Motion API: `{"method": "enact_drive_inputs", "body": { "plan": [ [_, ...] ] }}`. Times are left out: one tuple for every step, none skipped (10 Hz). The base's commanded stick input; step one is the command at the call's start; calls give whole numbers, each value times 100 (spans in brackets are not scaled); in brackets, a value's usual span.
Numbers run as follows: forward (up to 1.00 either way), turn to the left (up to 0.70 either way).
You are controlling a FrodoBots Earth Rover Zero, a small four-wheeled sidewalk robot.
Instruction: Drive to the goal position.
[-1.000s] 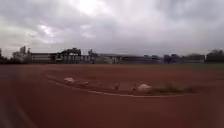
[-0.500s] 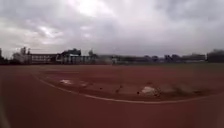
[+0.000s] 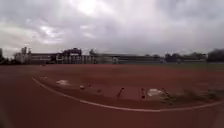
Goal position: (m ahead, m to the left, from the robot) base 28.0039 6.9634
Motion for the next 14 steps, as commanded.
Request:
{"method": "enact_drive_inputs", "body": {
  "plan": [
    [70, 0],
    [70, 0],
    [70, 0],
    [70, 0],
    [70, 0],
    [70, 0],
    [70, 0],
    [70, 0],
    [70, 0],
    [70, 0],
    [70, 0],
    [70, 0],
    [70, 0],
    [70, 0]
  ]
}}
